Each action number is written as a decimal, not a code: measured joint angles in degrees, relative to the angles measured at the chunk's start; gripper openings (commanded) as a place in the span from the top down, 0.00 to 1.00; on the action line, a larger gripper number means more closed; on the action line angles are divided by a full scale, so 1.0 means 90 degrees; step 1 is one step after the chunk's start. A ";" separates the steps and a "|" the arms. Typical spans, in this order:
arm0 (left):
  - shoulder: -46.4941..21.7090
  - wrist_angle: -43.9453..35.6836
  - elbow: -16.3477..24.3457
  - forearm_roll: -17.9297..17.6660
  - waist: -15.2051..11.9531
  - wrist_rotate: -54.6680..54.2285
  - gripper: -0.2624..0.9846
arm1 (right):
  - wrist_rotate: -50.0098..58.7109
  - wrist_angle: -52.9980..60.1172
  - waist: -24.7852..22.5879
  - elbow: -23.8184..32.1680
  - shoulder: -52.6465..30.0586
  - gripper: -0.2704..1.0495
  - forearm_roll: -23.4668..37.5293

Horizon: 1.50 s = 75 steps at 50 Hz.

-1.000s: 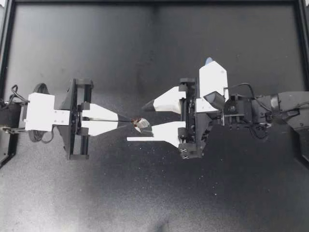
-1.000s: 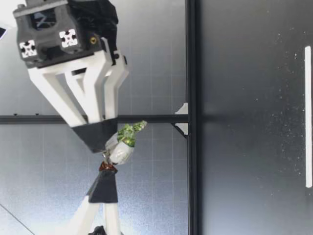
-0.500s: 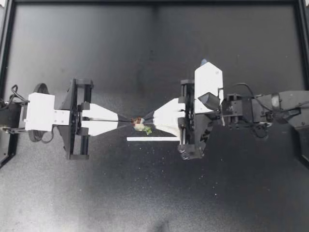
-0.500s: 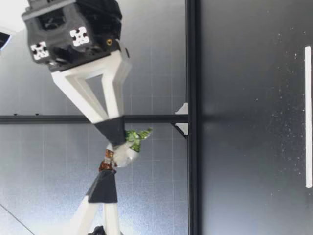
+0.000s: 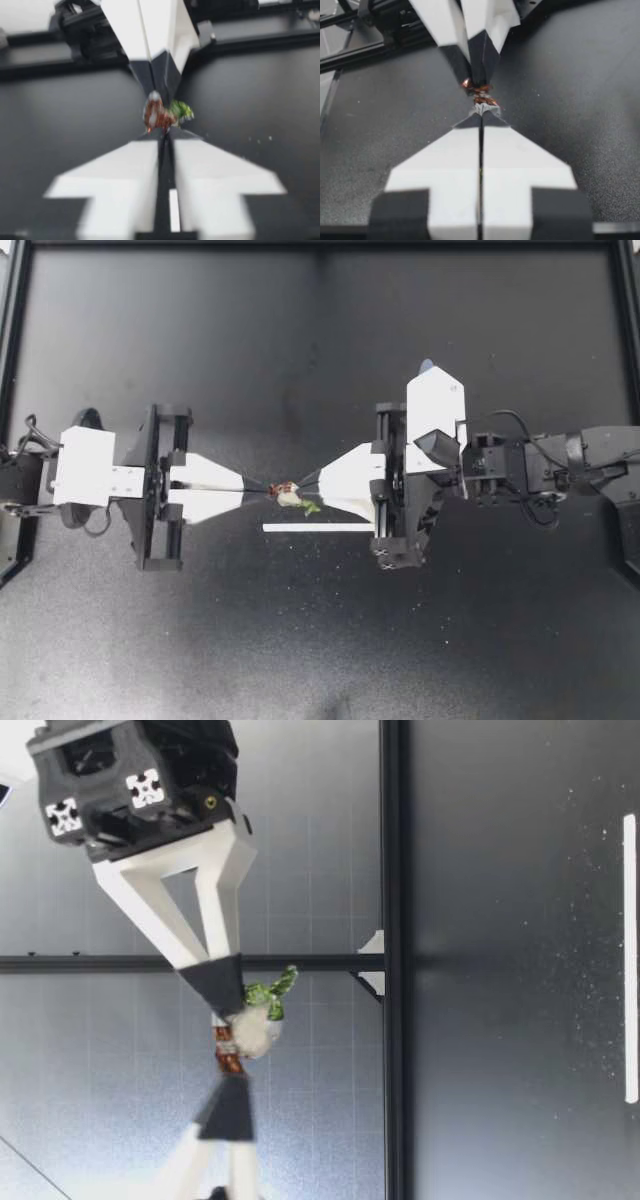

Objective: Pick up the candy and unwrap it.

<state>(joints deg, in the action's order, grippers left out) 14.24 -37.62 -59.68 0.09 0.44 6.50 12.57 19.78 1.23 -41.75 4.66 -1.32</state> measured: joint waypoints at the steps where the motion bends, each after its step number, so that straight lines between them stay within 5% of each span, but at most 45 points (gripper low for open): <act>1: 0.0000 0.0010 0.0000 -0.0020 0.0010 -0.0029 0.44 | 0.0000 -0.0010 0.0000 0.0000 0.0010 0.94 0.0000; 6: -0.0039 0.0146 0.0000 -0.0225 0.0000 -0.0244 0.32 | 0.0010 -0.0029 0.0000 0.0000 0.0000 0.94 0.0000; 33: -0.0615 0.0283 0.0586 -0.0313 0.0000 -0.0596 0.34 | 0.0039 -0.0264 -0.0010 0.0000 -0.0029 0.94 0.0000; 53: -0.0996 0.0293 0.0596 -0.0605 -0.0449 -0.0645 0.35 | 0.0049 -0.0400 -0.0273 -0.0010 0.0029 0.94 0.0000; 75: -0.0820 0.0303 0.0371 -0.0479 -0.0332 -0.0635 0.35 | 0.0039 -0.0410 0.0205 -0.0195 0.0244 0.94 0.0000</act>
<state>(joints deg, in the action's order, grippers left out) 6.86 -34.89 -56.34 -4.22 -2.55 0.79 12.92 16.08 3.08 -43.51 6.86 -1.32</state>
